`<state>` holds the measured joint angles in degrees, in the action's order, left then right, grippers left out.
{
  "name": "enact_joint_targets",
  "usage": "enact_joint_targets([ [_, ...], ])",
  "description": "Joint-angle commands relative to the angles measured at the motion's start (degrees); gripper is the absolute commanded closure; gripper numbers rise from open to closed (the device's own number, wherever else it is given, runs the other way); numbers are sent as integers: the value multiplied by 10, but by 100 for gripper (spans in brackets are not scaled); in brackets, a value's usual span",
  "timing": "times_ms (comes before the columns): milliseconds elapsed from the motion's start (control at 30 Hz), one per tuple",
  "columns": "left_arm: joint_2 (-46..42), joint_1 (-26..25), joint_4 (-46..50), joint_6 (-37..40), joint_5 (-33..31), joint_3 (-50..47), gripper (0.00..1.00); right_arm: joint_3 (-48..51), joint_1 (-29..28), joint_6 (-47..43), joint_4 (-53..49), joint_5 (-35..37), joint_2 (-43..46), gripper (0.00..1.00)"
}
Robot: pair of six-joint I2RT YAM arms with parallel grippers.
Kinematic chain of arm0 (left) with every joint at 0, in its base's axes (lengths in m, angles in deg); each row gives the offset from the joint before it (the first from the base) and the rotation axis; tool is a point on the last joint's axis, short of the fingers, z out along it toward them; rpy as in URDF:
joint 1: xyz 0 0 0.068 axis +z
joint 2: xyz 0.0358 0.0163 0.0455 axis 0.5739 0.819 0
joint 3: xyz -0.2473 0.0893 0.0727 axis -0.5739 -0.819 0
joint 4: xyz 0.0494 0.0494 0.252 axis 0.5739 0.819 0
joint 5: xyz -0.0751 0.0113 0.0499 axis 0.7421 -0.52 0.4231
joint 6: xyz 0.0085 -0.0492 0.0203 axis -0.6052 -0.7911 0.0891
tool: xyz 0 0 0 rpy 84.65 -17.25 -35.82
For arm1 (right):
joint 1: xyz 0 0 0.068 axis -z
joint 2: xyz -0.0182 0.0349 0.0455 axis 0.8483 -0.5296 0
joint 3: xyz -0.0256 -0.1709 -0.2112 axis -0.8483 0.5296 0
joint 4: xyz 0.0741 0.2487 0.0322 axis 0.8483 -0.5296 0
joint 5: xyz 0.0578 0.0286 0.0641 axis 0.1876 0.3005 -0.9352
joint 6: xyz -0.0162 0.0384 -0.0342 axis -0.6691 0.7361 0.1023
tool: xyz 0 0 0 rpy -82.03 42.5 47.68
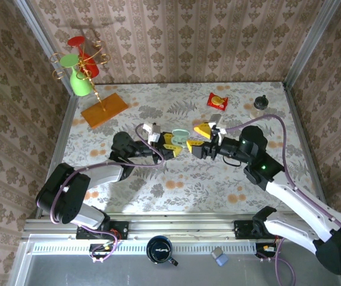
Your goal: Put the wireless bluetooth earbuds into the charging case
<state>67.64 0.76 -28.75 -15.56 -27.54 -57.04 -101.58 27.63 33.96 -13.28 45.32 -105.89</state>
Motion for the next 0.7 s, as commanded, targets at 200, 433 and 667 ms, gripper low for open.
enact_joint_targets([
  [200,-19,20,-32,46,-56,-33,67,109,113,218,75,106,37,36],
  [433,-27,22,-32,46,-51,-36,67,119,140,309,-10,125,-51,47],
  [667,-29,22,-32,47,-43,-35,67,105,142,345,19,54,-196,53],
])
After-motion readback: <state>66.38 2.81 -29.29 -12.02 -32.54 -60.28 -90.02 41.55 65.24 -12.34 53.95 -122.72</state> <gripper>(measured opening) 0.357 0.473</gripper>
